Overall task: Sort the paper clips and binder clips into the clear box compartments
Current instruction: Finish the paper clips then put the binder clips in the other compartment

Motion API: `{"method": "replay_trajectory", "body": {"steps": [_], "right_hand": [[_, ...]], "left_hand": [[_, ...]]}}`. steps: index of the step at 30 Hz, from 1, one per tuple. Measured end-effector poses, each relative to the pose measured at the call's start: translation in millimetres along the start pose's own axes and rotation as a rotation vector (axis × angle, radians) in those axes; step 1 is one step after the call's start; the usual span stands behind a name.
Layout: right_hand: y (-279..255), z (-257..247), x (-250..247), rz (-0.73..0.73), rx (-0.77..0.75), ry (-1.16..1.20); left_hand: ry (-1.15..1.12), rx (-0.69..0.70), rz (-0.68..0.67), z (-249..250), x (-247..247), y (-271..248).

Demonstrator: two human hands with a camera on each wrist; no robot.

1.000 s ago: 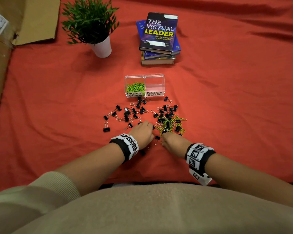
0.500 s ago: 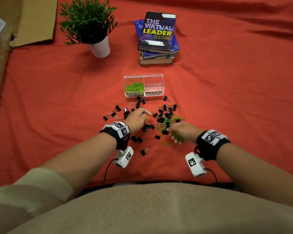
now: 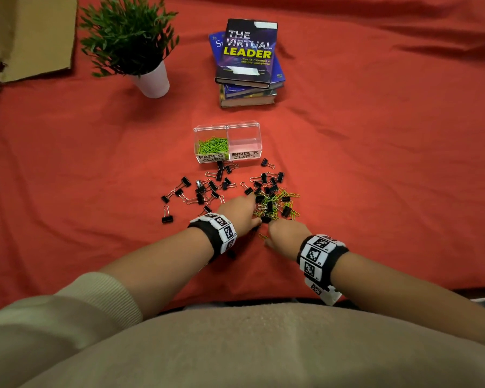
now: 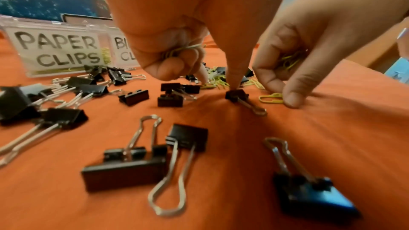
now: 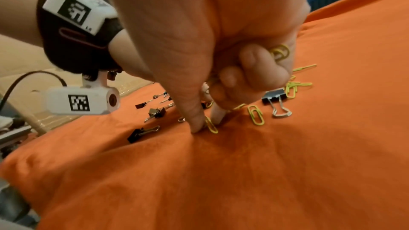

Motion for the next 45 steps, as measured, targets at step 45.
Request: {"method": "replay_trajectory", "body": {"steps": [45], "right_hand": [[97,-15,-197,0.415,-0.238,0.62]], "left_hand": [[0.541,0.327,-0.088,-7,0,-7]]}}
Point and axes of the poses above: each hand's wrist, its own y-axis towards the middle knuckle, its own x-axis out of the palm, z = x × y, the point moved 2 cm from there along y, towards the middle knuckle, and after that the axes turned 6 degrees about -z, right-handed, at the moved point
